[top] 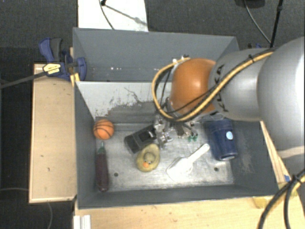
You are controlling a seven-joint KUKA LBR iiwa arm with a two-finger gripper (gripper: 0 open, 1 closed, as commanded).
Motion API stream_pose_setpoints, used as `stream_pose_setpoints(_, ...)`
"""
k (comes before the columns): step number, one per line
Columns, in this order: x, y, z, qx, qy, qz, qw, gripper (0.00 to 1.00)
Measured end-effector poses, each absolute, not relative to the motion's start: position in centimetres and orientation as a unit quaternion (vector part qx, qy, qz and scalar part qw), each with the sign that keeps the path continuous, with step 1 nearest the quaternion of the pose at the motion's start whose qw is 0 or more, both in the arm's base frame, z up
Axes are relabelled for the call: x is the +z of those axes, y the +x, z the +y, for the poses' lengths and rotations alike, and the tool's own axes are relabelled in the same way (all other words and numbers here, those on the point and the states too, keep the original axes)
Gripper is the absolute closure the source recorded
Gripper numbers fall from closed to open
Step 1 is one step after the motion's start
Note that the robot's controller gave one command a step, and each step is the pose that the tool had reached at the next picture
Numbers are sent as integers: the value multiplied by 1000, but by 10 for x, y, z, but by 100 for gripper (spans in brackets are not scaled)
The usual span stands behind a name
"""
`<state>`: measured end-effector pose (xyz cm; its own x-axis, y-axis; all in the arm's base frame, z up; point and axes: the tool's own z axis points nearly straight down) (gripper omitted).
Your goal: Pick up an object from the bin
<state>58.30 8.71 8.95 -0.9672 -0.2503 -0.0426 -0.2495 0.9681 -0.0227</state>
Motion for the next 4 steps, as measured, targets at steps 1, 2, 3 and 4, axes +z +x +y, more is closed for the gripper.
stream_pose_setpoints(1, 86, 574, 86, -10, -126, 992, 2, 0)
stream_pose_setpoints(2, 89, 583, 89, -7, -126, 992, 24, 100)
stream_pose_setpoints(3, 86, 574, 88, -8, -126, 992, 3, 0)
stream_pose_setpoints(4, 89, 583, 90, -6, -125, 992, 24, 100)
